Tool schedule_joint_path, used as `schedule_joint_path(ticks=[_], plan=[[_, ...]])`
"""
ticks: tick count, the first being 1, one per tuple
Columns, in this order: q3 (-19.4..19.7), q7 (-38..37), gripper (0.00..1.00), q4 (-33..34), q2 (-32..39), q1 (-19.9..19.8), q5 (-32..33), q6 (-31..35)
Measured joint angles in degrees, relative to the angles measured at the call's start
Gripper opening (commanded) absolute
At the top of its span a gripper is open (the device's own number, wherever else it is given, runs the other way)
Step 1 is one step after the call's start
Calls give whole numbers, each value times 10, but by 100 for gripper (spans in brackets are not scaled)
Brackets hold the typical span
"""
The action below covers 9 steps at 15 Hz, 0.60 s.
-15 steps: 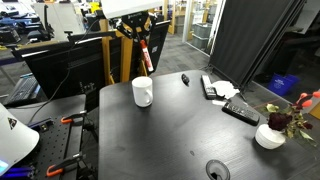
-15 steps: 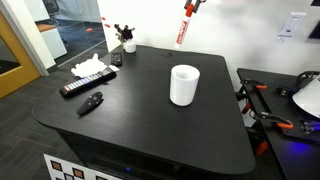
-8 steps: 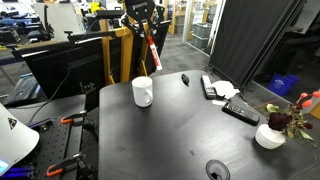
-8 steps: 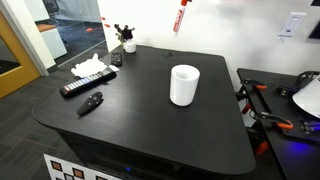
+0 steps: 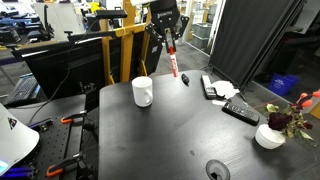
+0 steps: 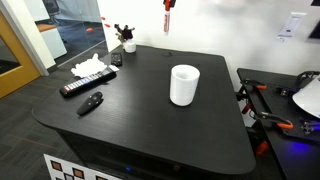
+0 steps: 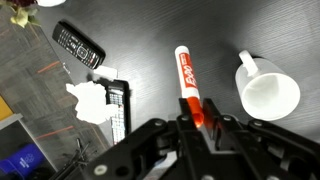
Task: Remove the marker from the mug
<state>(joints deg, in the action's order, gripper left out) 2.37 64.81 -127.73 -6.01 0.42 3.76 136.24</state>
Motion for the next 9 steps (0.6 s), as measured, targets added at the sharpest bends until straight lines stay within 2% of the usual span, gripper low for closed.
schedule_joint_path(ticks=[5, 9], plan=[[1, -56, 5, 76, 99, -10, 28, -48], [1, -70, 5, 123, 172, -11, 28, -79]])
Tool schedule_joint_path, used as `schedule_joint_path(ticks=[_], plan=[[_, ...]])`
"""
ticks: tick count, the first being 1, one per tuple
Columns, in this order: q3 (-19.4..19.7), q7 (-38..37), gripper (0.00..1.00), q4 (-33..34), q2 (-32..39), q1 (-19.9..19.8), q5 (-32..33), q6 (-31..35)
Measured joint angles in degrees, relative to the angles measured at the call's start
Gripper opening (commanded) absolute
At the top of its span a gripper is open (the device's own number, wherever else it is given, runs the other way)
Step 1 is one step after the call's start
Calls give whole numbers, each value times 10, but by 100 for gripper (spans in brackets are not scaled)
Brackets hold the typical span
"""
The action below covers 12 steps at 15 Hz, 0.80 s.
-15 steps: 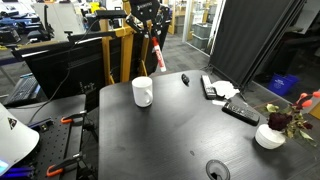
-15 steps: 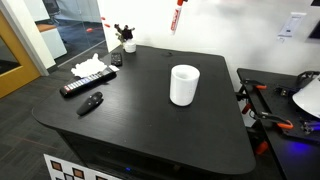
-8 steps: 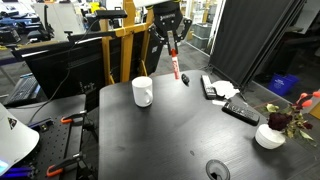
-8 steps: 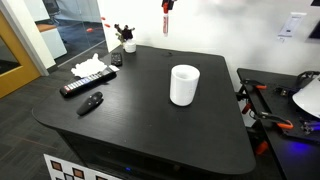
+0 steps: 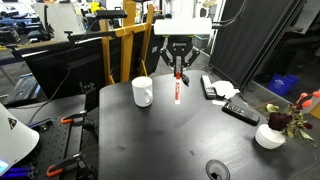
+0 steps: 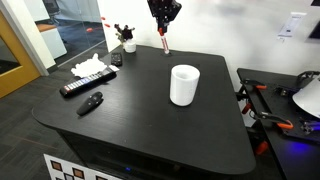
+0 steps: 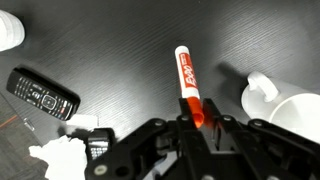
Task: Remove the marker from the mug
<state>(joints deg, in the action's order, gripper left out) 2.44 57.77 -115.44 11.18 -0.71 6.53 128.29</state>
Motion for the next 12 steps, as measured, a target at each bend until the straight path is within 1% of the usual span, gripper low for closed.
schedule_joint_path(ticks=[5, 12], plan=[[-4, -16, 5, 43, 77, -1, 3, -4], [-11, -48, 5, 102, 157, -1, 40, -2]])
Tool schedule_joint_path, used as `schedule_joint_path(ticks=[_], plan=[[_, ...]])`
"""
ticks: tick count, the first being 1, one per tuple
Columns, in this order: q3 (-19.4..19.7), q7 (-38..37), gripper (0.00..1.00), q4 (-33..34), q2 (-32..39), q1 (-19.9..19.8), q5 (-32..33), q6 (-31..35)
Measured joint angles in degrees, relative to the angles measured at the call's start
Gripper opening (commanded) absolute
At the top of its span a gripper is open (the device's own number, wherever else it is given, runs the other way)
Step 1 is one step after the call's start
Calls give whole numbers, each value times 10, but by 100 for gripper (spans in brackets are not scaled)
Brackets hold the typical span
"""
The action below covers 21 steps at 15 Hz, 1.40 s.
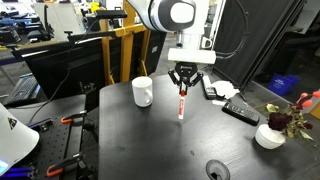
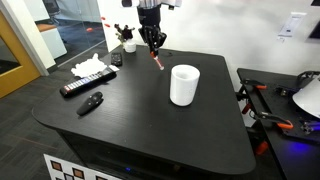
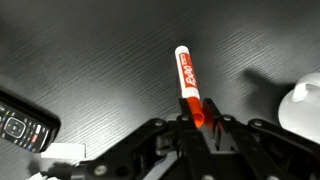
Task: Remove the marker from the mug
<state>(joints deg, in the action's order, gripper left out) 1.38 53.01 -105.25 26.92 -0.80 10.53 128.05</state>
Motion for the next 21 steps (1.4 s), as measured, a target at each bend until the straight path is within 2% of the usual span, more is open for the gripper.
schedule_joint_path(ticks=[9, 10, 11, 12, 19, 20, 21], plan=[[-4, -17, 5, 50, 56, 0, 26, 0], [-4, -17, 11, 52, 60, 0, 26, 0], [-4, -17, 44, 54, 63, 0, 26, 0], [-5, -17, 44, 55, 67, 0, 26, 0], [-9, -17, 95, 56, 83, 0, 26, 4], [-9, -17, 100, 56, 83, 0, 26, 6], [-9, -17, 100, 56, 82, 0, 26, 9]])
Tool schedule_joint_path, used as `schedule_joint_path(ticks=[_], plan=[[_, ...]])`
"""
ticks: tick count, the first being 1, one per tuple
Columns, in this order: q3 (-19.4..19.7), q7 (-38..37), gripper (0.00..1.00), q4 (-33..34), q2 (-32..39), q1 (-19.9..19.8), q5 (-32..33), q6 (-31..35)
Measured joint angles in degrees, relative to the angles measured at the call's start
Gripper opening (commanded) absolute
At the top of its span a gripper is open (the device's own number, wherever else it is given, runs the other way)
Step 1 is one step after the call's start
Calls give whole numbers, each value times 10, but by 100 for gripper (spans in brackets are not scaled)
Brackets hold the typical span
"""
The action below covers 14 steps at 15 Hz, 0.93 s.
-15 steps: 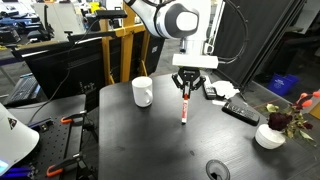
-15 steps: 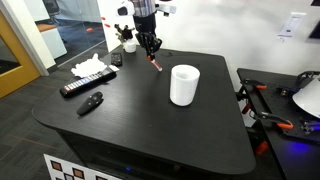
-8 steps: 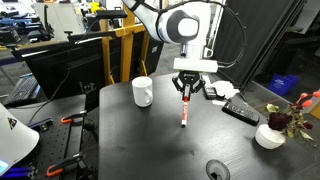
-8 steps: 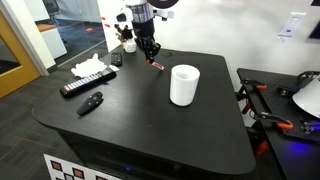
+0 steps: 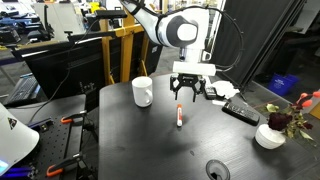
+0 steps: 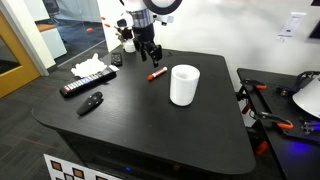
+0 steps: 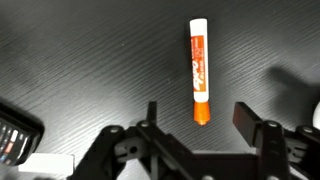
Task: Remove the marker from the mug
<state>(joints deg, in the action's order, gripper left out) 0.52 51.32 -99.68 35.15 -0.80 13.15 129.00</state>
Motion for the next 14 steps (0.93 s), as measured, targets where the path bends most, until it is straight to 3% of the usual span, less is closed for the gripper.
schedule_joint_path(ticks=[6, 14], plan=[[-4, 0, 100, -17, -51, -6, -3, 12], [-32, 17, 100, -116, -224, -19, -58, 12]])
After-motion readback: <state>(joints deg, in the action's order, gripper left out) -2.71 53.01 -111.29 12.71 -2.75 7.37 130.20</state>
